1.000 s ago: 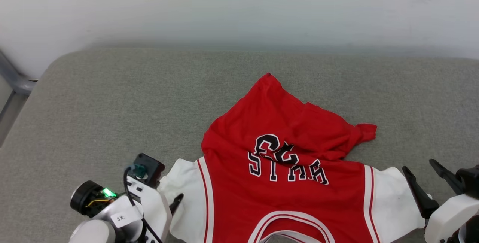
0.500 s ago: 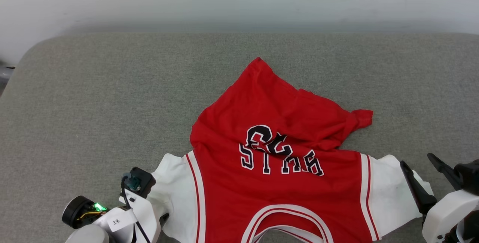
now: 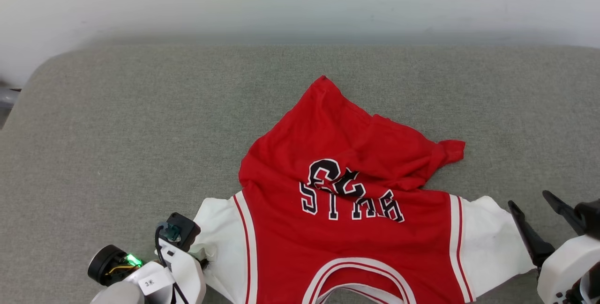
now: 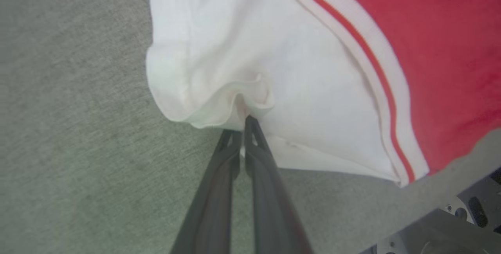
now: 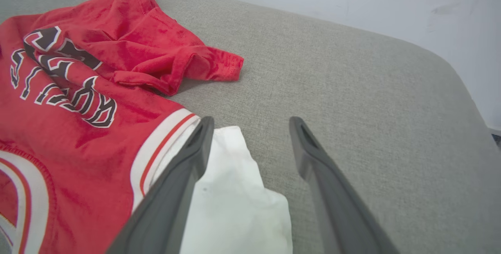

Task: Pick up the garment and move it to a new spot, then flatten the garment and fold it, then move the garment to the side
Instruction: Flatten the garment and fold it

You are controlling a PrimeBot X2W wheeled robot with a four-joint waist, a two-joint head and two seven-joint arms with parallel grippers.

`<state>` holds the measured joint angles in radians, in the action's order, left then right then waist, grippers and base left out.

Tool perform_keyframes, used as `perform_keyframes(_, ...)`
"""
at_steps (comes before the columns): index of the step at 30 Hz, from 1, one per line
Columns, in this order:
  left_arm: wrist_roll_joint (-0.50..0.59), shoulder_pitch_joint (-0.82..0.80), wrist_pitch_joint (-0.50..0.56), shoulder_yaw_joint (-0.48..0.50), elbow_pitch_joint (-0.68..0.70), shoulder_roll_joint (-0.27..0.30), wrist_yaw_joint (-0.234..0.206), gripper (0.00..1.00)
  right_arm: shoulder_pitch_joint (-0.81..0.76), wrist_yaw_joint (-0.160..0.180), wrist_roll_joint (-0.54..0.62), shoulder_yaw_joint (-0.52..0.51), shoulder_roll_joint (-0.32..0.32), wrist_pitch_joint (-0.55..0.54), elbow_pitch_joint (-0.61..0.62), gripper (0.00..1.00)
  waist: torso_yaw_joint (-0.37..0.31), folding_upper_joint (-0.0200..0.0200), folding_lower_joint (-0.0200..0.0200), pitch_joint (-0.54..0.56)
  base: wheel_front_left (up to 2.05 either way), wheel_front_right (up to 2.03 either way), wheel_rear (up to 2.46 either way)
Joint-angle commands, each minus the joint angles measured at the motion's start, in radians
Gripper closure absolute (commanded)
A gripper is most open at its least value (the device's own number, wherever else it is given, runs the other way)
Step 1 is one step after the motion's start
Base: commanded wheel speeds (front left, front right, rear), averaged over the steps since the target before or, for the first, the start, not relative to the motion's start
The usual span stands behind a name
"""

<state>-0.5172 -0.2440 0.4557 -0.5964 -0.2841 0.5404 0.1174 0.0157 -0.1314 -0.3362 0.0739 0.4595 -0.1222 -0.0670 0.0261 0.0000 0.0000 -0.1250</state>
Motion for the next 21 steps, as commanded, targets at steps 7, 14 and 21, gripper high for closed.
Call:
perform_keyframes(7, -0.014, 0.056, -0.107, 0.062, 0.085, 0.004, -0.067, 1.0, 0.019, 0.001, -0.026, 0.011, 0.096, -0.063, 0.038, 0.0, 0.011, 0.0, 0.0, 0.042, 0.0, 0.0, 0.0)
perform_keyframes(14, -0.004, 0.103, -0.14, 0.105, 0.19, 0.04, -0.134, 1.0, 0.013, 0.001, -0.167, 0.14, 0.273, -0.319, 0.086, 0.0, 0.03, 0.0, 0.0, 0.054, 0.0, 0.0, 0.0)
perform_keyframes(21, 0.004, 0.112, -0.142, 0.115, 0.26, 0.053, -0.165, 1.0, 0.047, 0.001, -0.255, 0.252, 0.375, -0.508, 0.091, 0.0, 0.049, 0.0, 0.0, 0.035, 0.0, 0.0, 0.0)
